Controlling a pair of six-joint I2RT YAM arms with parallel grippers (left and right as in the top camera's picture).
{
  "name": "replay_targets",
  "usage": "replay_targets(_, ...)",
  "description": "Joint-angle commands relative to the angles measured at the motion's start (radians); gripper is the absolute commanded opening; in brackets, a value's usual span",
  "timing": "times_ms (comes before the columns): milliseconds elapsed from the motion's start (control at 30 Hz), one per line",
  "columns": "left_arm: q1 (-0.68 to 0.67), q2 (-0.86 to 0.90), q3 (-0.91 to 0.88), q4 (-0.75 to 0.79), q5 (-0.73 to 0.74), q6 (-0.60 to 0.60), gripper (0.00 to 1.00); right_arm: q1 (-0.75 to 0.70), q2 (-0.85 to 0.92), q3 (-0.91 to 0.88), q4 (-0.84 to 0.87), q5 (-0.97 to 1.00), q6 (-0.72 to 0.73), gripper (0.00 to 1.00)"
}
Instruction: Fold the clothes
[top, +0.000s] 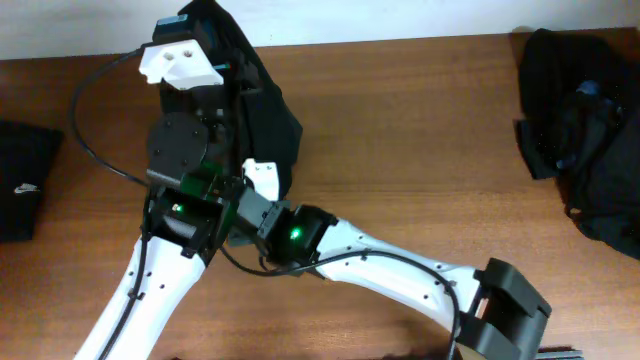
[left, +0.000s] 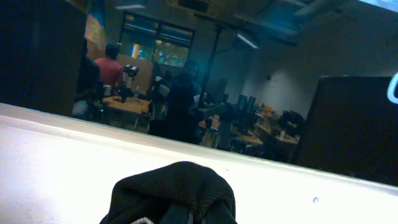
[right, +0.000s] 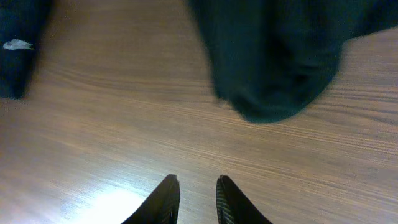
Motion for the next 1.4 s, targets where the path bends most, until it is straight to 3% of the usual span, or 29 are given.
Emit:
replay_targets(0, -0.012, -0.005, 0.018, 0.014, 0.042, 0.005, 0.01, 0.0, 0.034, -0.05, 0.068, -0.009, 0.017, 0.28)
replay_targets(200, -0.049, -0.01, 0.022, 0.014, 0.042, 0.005, 0.01, 0.002, 0.085, -0.061, 0.18, -0.01, 0.017, 0.55)
replay_targets(467, -0.07, -0.031, 0.049, -0.005, 0.042, 0.006, 0.0, 0.026, 0.146, -0.061, 0.253, 0.018, 0.016, 0.59)
replay_targets(1033, -0.07, -0.106, 0.054, -0.054, 0.042, 0.028, 0.01, -0.041, 0.163, -0.061, 0.113, 0.158, 0.015, 0.66)
replay_targets(1200, -0.07, -0.114, 0.054, -0.053, 0.042, 0.028, 0.01, -0.089, 0.162, -0.061, 0.105, 0.149, -0.001, 0.67)
replay_targets(1300, -0.07, -0.119, 0.054, -0.054, 0.034, 0.028, 0.01, -0.108, 0.147, -0.061, 0.097, 0.039, -0.053, 0.67)
replay_targets(1367, -0.07, -0.119, 0.055, -0.054, 0.034, 0.028, 0.0, -0.105, 0.13, -0.061, 0.086, 0.009, -0.053, 0.72)
